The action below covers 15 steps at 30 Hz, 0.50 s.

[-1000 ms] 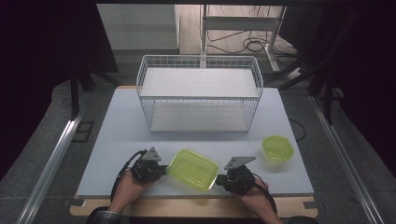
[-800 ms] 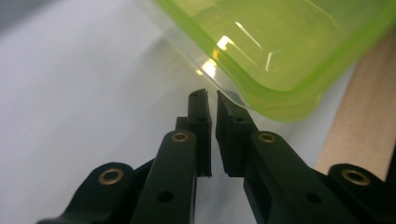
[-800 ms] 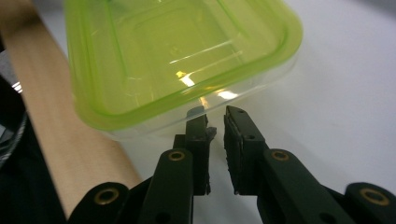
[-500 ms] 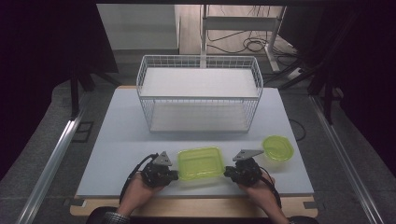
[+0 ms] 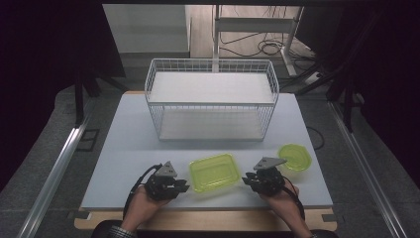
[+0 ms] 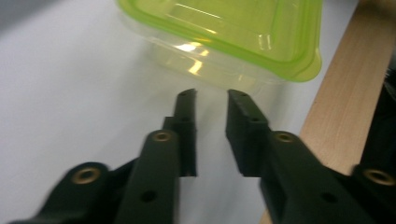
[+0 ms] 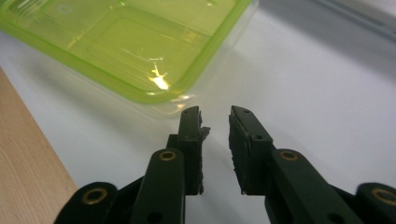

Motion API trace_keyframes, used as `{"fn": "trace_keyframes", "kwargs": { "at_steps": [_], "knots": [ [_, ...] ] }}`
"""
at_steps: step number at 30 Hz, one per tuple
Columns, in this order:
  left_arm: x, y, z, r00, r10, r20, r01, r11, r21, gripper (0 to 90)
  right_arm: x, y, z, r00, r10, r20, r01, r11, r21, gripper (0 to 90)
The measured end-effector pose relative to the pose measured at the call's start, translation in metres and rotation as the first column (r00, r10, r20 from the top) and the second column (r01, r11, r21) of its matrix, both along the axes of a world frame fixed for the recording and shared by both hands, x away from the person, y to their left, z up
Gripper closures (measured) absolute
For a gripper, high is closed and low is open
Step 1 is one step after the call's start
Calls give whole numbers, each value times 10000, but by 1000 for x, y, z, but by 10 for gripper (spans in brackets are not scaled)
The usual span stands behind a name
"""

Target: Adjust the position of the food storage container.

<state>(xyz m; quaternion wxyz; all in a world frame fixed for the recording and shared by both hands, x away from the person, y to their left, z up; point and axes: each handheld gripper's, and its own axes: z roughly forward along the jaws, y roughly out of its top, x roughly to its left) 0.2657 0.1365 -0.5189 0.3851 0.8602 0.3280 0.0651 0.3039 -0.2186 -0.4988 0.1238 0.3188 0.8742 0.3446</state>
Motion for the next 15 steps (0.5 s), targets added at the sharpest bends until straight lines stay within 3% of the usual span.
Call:
{"fn": "trace_keyframes", "kwargs": {
  "at_steps": [3, 5, 6, 11, 12, 13, 15],
  "knots": [
    [-9, 6, 3, 9972, 524, 525, -538, 9982, 272, 541, -6, -11, 7, 9982, -103, 584, 101, 9999, 35, 646],
    [-11, 8, 4, 9956, 659, 668, -681, 9972, 315, 486, -7, -13, 8, 9975, -109, 697, 107, 9999, 37, 626],
    [-14, 12, 7, 9924, 898, 842, -919, 9955, 220, 452, -10, -16, 10, 9951, -129, 975, 120, 9999, 102, 576],
    [-18, 16, 8, 9828, 1452, 1145, -1489, 9886, 241, 178, -12, -20, 11, 9941, -135, 1078, 107, 9996, 260, 454],
    [-18, 16, 7, 9823, 1506, 1115, -1543, 9877, 251, 178, -12, -21, 11, 9937, -149, 1108, 111, 9993, 347, 414],
    [-18, 16, 7, 9813, 1557, 1129, -1593, 9870, 227, 96, -12, -23, 10, 9938, -240, 1089, 185, 9985, 507, 364],
    [-20, 17, 6, 9797, 1671, 1104, -1697, 9854, 144, 66, -12, -26, 9, 9949, -345, 943, 278, 9971, 714, 322]
  ]
}}
